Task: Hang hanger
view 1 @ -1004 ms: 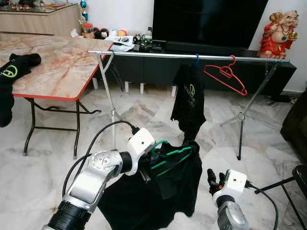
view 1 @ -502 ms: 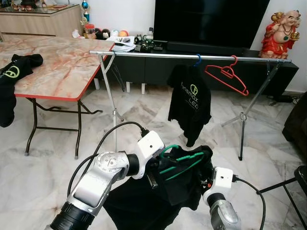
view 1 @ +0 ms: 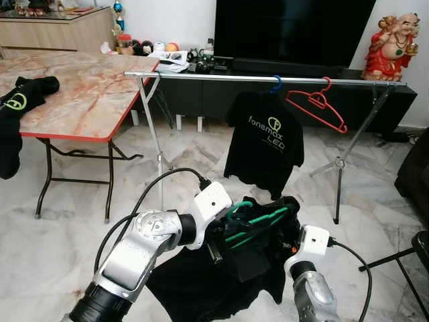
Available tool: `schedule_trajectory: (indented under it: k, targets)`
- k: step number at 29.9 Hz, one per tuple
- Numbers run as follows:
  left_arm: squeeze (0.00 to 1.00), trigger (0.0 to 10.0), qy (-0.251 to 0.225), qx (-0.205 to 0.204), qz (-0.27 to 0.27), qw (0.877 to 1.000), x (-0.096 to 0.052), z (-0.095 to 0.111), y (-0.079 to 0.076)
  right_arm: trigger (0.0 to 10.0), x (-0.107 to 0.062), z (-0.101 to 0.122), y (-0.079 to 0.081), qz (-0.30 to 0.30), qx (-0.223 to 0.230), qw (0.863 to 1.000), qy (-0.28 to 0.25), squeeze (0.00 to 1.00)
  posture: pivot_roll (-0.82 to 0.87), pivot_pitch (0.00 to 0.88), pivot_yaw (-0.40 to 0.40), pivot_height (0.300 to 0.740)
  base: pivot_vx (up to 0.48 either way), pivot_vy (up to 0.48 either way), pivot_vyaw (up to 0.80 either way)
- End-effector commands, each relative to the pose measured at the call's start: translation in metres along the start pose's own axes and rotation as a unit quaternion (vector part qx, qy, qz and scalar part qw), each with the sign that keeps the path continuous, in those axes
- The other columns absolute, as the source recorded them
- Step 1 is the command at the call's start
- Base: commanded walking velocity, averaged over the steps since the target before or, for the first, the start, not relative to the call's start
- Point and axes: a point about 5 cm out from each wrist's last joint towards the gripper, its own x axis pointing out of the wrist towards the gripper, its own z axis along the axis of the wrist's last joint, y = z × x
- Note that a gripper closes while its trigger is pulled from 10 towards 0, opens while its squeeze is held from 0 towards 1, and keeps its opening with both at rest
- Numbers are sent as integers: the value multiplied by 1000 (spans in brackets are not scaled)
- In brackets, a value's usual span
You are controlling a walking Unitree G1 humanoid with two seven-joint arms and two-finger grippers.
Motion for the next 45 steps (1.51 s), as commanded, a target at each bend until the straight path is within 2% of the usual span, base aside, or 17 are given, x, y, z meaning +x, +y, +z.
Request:
schedule_trajectory:
  k: [1, 2, 9, 15, 21, 25, 34, 37, 40, 45]
  targets:
    - [0, 10000, -5, 3, -25, 1000, 3, 5, -6, 10000, 7, 12, 2, -2, -12, 1000, -17, 0, 139, 0, -26, 740, 0, 0, 0]
    - [0, 10000, -4, 3, -25, 1000, 2, 5, -6, 10000, 7, 8, 0, -11, -19, 1000, -2, 0, 139, 0, -26, 740, 0, 0, 0]
    - [0, 10000, 1, 2, -36, 999, -5, 4, -5, 10000, -3, -1, -19, -78, -29, 996, 16, 0, 145, 0, -24, 740, 0, 0, 0]
    - [0, 10000, 1, 1, -43, 999, -4, 4, -6, 10000, -5, -4, -20, -84, -30, 996, 25, 0, 145, 0, -24, 740, 0, 0, 0]
    - [0, 10000, 0, 3, -49, 999, -6, 7, -7, 10000, -6, -13, -15, -75, -35, 995, 57, 0, 147, 0, -25, 740, 0, 0, 0]
    - [0, 10000, 2, 5, -52, 999, -6, 7, -7, 10000, -7, -21, -11, -59, -50, 993, 88, 0, 151, 0, -24, 740, 0, 0, 0]
    - [0, 10000, 2, 5, -56, 998, -5, 9, -8, 10000, -7, -22, -9, -44, -62, 992, 97, 0, 152, 0, -24, 740, 0, 0, 0]
    - [0, 10000, 2, 6, -56, 998, -5, 9, -8, 10000, -7, -24, -8, -34, -83, 990, 110, 0, 151, 0, -25, 740, 0, 0, 0]
    - [0, 10000, 3, 6, -57, 998, -4, 9, -9, 10000, -6, -21, -9, -45, -93, 990, 99, 0, 154, 0, -26, 740, 0, 0, 0]
    - [0, 10000, 4, 4, -66, 998, -6, 9, -11, 10000, -3, -12, -17, -80, -85, 990, 76, 0, 156, 0, -25, 740, 0, 0, 0]
